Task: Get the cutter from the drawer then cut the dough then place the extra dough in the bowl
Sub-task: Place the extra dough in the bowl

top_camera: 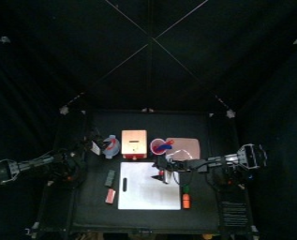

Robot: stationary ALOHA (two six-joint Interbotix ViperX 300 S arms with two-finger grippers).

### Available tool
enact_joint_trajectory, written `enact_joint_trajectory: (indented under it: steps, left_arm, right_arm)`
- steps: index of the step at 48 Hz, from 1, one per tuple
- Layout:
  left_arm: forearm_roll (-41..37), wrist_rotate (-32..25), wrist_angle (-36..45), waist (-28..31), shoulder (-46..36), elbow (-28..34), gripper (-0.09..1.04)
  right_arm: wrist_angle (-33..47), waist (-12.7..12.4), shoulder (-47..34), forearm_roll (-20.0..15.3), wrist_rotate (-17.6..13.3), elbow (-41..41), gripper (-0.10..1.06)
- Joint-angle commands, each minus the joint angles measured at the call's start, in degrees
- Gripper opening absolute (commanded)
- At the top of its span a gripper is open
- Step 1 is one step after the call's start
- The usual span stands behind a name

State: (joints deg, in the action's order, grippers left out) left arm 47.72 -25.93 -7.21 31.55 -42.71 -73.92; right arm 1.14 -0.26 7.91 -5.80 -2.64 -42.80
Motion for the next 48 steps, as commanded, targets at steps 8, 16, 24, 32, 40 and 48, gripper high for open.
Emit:
enact_joint_trajectory:
  steps: [8, 16, 24, 32, 40, 48]
  left_arm:
    - [1.14, 0.44, -0.97, -0.62, 0.18, 0.97, 0.90]
    - [6.15, 0.53, -0.62, 1.05, 0.79, 0.26, 0.90]
    - [8.00, 0.53, 0.26, -1.32, 1.14, 0.44, 0.90]
    - [8.26, 0.44, -0.88, -2.99, 1.32, 0.88, 0.90]
    - [8.09, 0.44, -2.29, -1.58, 3.52, 0.00, 0.90]
    - [7.56, 0.26, -2.99, -3.25, 6.06, 0.35, 0.91]
  right_arm:
    - [0.44, -0.35, 0.44, 0.09, 0.00, 1.76, 0.95]
    - [0.44, -0.35, 0.35, -0.09, 0.00, 1.85, 0.95]
    - [0.26, -0.35, 0.35, -0.18, 0.00, 1.93, 0.95]
    - [0.26, -0.35, 0.18, -0.18, 0.00, 2.02, 0.95]
    - [0.18, -0.35, -0.35, -0.18, -0.09, 2.20, 0.95]
    - [0.09, -0.26, -0.70, -0.18, 0.00, 2.29, 0.95]
